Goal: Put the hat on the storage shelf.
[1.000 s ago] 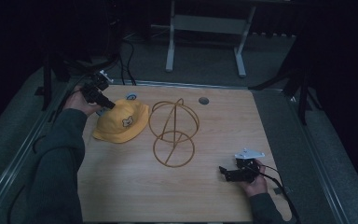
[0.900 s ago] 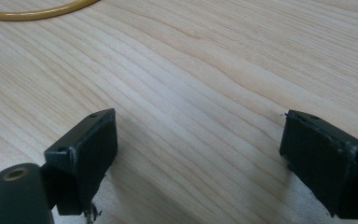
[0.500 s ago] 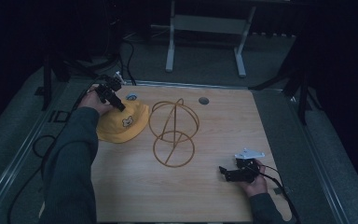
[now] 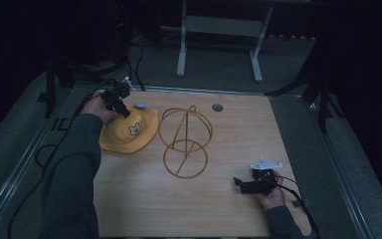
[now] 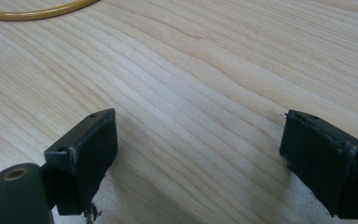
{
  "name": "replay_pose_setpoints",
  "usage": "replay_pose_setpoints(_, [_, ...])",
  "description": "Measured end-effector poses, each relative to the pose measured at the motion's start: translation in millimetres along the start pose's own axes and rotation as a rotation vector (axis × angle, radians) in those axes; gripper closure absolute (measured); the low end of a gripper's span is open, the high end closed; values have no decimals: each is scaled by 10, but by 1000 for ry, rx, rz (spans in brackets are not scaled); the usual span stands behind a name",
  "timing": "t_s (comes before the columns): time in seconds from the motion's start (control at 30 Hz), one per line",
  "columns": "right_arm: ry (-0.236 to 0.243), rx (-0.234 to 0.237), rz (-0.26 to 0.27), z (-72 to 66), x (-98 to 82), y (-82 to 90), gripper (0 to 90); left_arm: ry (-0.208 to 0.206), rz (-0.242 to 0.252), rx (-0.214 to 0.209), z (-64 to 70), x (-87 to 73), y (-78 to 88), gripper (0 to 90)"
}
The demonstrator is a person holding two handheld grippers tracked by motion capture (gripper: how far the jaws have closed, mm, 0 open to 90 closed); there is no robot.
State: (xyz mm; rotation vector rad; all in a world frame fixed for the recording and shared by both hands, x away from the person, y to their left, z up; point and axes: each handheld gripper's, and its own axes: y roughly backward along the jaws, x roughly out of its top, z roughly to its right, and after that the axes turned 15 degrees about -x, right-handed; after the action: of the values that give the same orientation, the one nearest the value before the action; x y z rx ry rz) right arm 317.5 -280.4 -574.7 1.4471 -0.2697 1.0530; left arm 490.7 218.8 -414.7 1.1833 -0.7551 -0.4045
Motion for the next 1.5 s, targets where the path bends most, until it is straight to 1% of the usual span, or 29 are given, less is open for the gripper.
replay_pose_setpoints(0.03, [0,0,0,0,0,0,111,2,8,-5,10,-5,22,809])
replay_pose_setpoints(0.17, [0,0,0,0,0,0,111,-13,20,-5,64,-24,114,810])
replay_pose_setpoints(0.2, [0,0,0,0,0,0,111,-24,18,-6,82,-28,141,810])
replay_pose_setpoints(0.27, [0,0,0,0,0,0,111,-43,32,-6,138,-45,176,811])
replay_pose_setpoints(0.37, [0,0,-1,0,0,0,111,-74,63,4,231,-80,224,813])
replay_pose_setpoints(0.53, [0,0,-1,0,0,0,111,-124,84,1,366,-136,353,814])
replay_pose_setpoints(0.6, [1,-1,-1,0,0,0,111,-150,85,12,414,-166,409,814])
replay_pose_setpoints(0.67, [1,-1,0,1,0,0,111,-170,75,20,453,-196,463,813])
replay_pose_setpoints(0.77, [0,0,0,0,0,0,111,-192,74,29,498,-235,544,813])
replay_pose_setpoints(0.9, [1,-1,0,0,0,0,111,-216,92,23,554,-287,654,813])
replay_pose_setpoints(0.97, [0,0,0,0,0,0,111,-226,90,23,578,-312,703,813])
replay_pose_setpoints(1.13, [0,0,0,-1,0,0,111,-267,87,60,658,-360,828,812])
replay_pose_setpoints(1.23, [-1,0,0,-1,0,0,111,-273,107,58,687,-380,921,812])
replay_pose_setpoints(1.27, [-1,0,0,-1,0,0,111,-273,107,58,687,-380,921,812])
replay_pose_setpoints(1.33, [-1,0,1,-1,0,0,111,-276,111,48,703,-387,984,812])
replay_pose_setpoints(1.37, [-1,0,1,-1,0,0,111,-287,113,52,709,-387,1014,812])
replay_pose_setpoints(1.4, [-1,0,0,-1,0,0,111,-291,122,44,729,-392,1067,812])
replay_pose_setpoints(1.47, [-1,0,0,-1,0,0,111,-291,122,44,729,-392,1067,812])
replay_pose_setpoints(1.5, [-1,0,0,-1,0,0,111,-301,127,46,752,-398,1131,812])
